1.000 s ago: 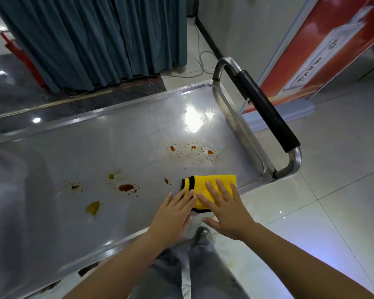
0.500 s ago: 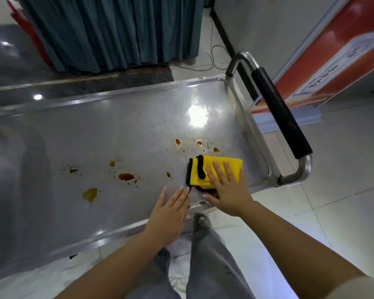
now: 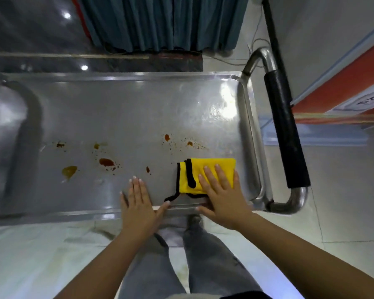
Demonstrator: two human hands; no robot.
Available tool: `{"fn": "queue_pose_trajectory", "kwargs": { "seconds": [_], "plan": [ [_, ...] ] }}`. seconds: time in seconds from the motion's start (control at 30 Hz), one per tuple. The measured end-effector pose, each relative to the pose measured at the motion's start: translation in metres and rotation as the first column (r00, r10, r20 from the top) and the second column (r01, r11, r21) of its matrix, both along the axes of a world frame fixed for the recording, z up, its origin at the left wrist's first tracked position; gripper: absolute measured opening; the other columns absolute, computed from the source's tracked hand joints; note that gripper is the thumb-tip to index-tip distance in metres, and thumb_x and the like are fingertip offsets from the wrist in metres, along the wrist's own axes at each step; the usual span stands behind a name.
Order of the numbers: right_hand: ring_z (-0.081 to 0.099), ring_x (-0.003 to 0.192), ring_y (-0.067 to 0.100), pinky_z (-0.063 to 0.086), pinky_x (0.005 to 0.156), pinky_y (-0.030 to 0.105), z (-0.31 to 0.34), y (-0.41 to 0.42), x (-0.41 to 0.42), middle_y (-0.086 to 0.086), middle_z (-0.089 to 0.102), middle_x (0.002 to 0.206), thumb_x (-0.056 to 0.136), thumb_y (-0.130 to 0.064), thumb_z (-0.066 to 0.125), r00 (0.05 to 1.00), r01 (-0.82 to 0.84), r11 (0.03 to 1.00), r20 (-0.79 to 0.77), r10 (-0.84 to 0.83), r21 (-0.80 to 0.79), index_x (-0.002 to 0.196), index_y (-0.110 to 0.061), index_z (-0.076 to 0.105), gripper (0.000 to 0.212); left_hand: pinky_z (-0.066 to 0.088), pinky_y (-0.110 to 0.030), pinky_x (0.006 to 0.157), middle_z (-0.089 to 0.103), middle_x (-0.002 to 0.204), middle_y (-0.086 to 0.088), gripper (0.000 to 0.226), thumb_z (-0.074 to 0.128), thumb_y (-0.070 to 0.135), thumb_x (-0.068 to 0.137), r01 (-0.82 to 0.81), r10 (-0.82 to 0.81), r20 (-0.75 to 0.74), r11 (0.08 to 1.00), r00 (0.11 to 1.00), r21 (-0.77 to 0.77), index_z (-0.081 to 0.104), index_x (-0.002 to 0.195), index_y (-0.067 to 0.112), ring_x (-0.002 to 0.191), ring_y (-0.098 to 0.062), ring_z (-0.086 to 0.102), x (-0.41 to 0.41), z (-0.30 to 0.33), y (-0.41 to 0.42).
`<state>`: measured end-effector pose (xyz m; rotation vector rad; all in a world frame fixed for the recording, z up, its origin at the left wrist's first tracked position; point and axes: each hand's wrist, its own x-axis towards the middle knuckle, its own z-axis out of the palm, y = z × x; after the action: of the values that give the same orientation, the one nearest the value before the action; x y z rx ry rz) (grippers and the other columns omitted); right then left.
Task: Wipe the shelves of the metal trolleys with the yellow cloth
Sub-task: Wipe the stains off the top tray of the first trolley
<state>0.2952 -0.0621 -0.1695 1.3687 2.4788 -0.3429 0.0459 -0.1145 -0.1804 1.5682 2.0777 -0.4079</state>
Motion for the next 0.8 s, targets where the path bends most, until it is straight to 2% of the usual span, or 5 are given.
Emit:
{"fn": "queue_pose_trajectory", "kwargs": {
  "seconds": [0.13,0.27,0.33,0.53,0.8],
  "plan": [
    [-0.012,0.146,0.033,-0.003,0.11,0.068,-0.004,0.001,0.017,0.002,-0.006,0.161,0.087,-0.076,0.017,0.997,-0.08,0.996,-0.001,0.08,-0.031,0.152,-0.029,0.0,0.082,-0.016,-0.05,0.115,-0.05,0.14,-0.012,0.101,-0.015,0.081,0.069,-0.001,0.0,-0.009,0.996,1.0,-0.093,-0.044,0.13,0.007,0.135,-0.025,-0.041,0.0,0.004,0.004],
    [-0.027,0.143,0.027,-0.013,0.11,0.063,-0.008,0.06,0.01,-0.003,-0.022,0.158,0.089,-0.072,0.018,0.982,-0.186,0.981,-0.025,0.185,-0.049,0.148,-0.036,-0.015,0.076,-0.016,-0.052,0.114,-0.054,0.134,-0.01,0.1,-0.015,0.081,0.065,0.006,-0.004,0.012,0.983,1.0,-0.183,-0.047,0.125,0.008,0.126,-0.023,-0.048,0.0,0.009,0.013],
    [-0.029,0.142,0.026,-0.015,0.111,0.062,-0.01,0.094,0.002,-0.004,-0.023,0.157,0.09,-0.071,0.019,0.979,-0.204,0.978,-0.017,0.203,-0.044,0.146,-0.038,-0.018,0.075,-0.017,-0.053,0.112,-0.056,0.131,-0.01,0.101,-0.015,0.082,0.063,0.01,-0.004,0.03,0.974,1.0,-0.226,-0.049,0.123,0.008,0.124,-0.023,-0.05,-0.001,0.011,0.017],
    [-0.019,0.145,0.022,-0.01,0.111,0.062,-0.011,0.197,-0.048,-0.009,-0.014,0.159,0.087,-0.073,0.025,0.993,-0.042,0.997,-0.116,0.035,-0.059,0.148,-0.043,-0.004,0.074,-0.025,-0.051,0.108,-0.06,0.13,-0.009,0.101,-0.012,0.084,0.066,0.017,-0.004,0.05,0.964,0.999,-0.265,-0.051,0.123,0.01,0.12,-0.023,-0.056,-0.001,0.013,0.018],
    [-0.019,0.145,0.024,-0.004,0.108,0.068,-0.013,0.289,-0.088,-0.009,-0.017,0.159,0.084,-0.077,0.029,0.99,0.107,0.99,-0.077,-0.114,-0.09,0.147,-0.044,-0.006,0.08,-0.026,-0.05,0.108,-0.06,0.132,-0.008,0.1,-0.015,0.085,0.063,0.0,0.013,0.05,0.969,0.999,-0.247,-0.057,0.119,0.013,0.127,-0.025,-0.051,-0.002,0.011,0.017]
  ]
}}
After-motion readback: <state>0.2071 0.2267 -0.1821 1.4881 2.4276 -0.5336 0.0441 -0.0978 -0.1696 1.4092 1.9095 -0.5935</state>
